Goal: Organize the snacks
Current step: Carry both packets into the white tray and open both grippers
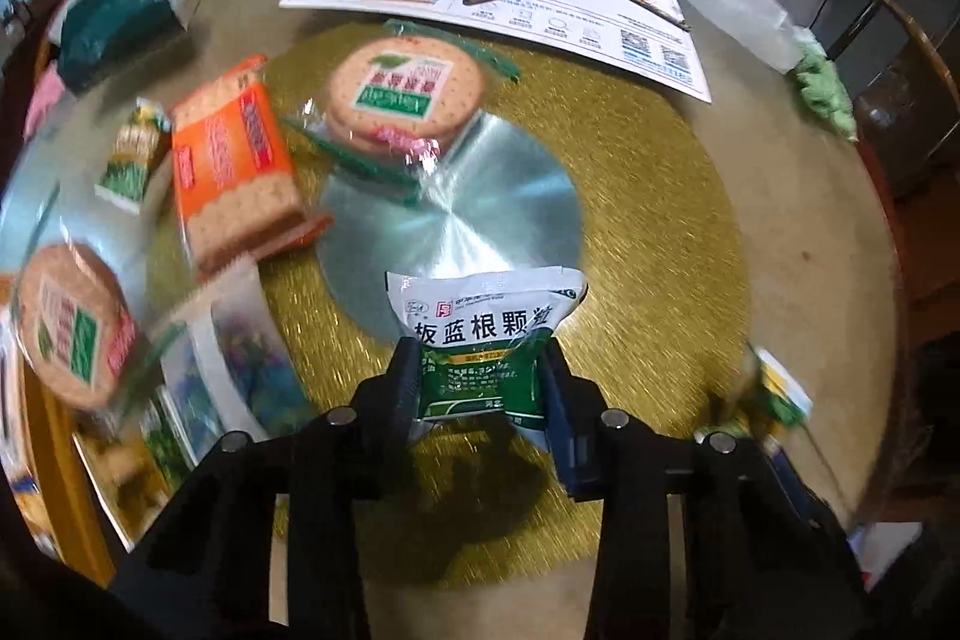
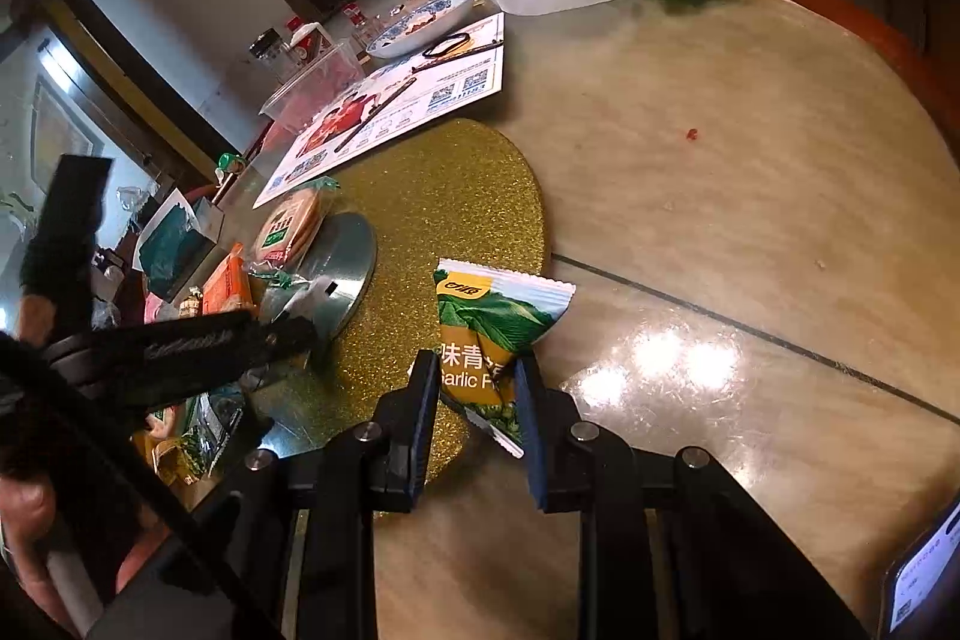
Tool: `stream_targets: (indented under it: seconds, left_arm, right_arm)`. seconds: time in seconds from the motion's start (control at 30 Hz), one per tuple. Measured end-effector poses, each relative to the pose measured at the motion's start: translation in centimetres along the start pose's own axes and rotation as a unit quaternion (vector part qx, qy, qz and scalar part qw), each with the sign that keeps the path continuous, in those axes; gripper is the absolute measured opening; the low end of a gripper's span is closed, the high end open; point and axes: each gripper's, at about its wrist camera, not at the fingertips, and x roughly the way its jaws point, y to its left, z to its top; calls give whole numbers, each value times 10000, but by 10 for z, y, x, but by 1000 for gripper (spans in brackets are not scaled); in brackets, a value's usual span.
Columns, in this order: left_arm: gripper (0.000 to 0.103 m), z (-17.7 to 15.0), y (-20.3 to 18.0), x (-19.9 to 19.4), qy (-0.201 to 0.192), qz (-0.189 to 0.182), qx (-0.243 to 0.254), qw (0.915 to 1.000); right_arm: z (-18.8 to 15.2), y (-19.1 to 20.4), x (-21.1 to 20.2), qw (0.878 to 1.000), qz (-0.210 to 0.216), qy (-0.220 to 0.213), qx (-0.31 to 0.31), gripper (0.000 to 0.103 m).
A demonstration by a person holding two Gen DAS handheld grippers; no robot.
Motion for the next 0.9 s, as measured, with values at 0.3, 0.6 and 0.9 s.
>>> stream_targets:
  seconds: [0.3, 0.6, 0.9]
  left_arm:
    - [40, -60, 36, -85, -655, -570, -352, 9956]
    - [40, -136, 120, -171, -1379, -558, -1021, 9836]
    - [40, -197, 191, -204, -1664, -189, -1641, 9721]
  right_arm:
    - [-4, 14, 1, 9993, 264, 25, -258, 22]
    - [-24, 89, -50, 9870, 1218, -120, -1044, 22]
    - [-88, 193, -61, 9509, 2219, 646, -2058, 22]
